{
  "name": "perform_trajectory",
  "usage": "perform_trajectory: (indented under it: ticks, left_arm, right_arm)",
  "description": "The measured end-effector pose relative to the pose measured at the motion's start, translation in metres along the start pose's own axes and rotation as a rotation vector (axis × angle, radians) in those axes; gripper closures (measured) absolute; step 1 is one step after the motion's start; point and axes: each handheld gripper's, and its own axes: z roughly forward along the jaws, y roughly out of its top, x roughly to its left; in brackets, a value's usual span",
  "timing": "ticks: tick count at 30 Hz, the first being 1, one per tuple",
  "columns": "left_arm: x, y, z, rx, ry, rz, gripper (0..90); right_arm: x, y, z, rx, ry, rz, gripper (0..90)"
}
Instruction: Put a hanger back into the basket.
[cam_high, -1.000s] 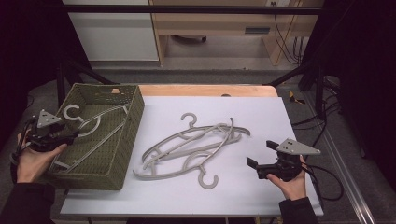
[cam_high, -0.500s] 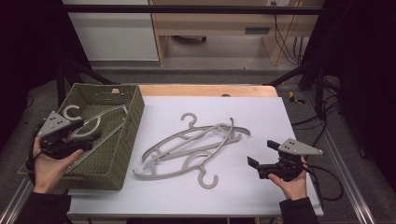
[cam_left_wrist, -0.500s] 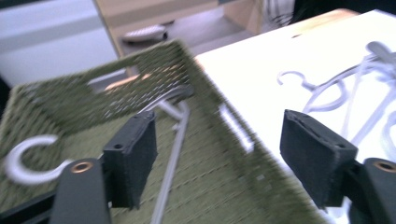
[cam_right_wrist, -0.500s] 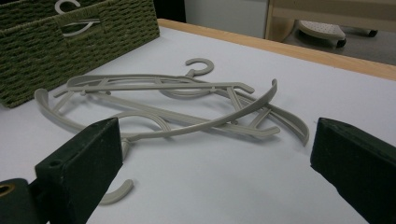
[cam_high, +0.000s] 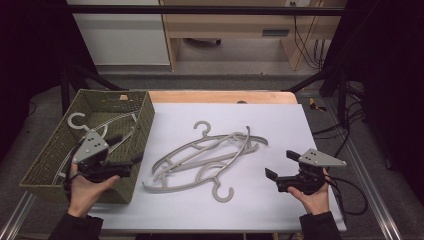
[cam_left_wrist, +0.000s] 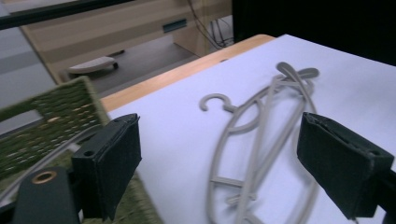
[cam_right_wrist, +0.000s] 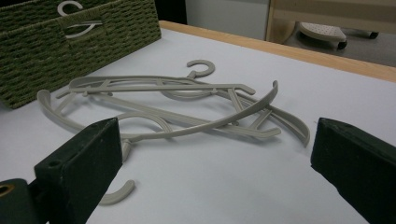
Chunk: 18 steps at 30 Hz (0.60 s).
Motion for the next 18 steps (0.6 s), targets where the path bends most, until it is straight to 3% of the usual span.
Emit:
perform_trajectory:
  ticks: [7,18]
  left_arm:
    - [-0.03,-0.006,0.024,0.049,-0.091,0.045,13.4]
    - [-0.058,-0.023,0.054,0.14,-0.167,0.094,16.5]
  right_arm:
    - [0.001,-0.001,0.001,0.002,0.005,0.003,2.3]
    - [0.002,-0.003,0.002,0.013,0.009,-0.015,2.3]
